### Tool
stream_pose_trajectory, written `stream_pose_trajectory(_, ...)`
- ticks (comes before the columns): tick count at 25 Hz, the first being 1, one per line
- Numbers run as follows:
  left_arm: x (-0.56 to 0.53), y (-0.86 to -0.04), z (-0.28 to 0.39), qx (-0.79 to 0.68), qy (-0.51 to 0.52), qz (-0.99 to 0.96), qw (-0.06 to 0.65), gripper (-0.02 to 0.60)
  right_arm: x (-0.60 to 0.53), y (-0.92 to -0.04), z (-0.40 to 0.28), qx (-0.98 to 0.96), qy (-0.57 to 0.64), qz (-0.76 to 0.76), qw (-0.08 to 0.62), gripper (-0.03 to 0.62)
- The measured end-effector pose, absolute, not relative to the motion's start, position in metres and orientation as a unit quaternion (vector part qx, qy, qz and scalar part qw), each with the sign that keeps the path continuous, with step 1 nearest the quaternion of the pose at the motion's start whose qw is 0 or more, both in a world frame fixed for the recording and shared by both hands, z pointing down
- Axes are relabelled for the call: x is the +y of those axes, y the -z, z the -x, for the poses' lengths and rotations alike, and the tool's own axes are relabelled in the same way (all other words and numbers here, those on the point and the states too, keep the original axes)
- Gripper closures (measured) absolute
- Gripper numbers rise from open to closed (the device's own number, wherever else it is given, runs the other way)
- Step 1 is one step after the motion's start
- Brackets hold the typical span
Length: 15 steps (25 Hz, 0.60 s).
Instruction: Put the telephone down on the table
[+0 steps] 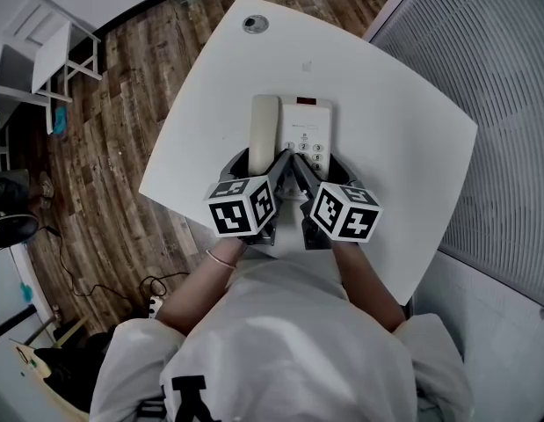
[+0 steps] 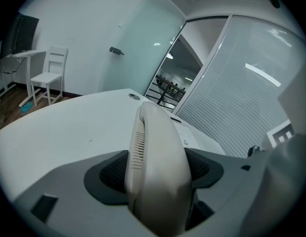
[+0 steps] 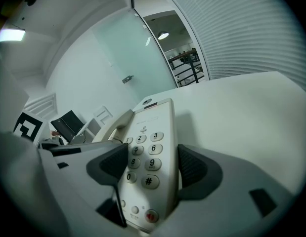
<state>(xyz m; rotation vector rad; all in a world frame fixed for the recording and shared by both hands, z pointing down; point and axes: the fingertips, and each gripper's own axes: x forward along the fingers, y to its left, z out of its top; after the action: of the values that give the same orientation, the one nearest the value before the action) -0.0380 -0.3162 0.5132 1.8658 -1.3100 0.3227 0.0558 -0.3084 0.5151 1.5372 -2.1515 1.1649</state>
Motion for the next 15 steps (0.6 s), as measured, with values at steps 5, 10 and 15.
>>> stream_pose_trajectory(5, -0.3166, -0.5148, 0.0367, -0.519, -0.130, -0.738, 0.411, 0.238, -0.3087, -0.5163, -0.0570, -0.737, -0.402, -0.529, 0.128, 0.267)
stream_pose_trajectory(10, -0.3187, -0.5159, 0.0355, -0.517, -0.130, -0.740, 0.410, 0.238, -0.3107, -0.5172, -0.0584, -0.736, -0.401, -0.530, 0.128, 0.267)
stream_pose_trajectory(15, -0.3208, -0.5193, 0.0339, -0.513, -0.129, -0.744, 0.407, 0.238, -0.3121, -0.5206, -0.0597, -0.735, -0.400, -0.531, 0.132, 0.267)
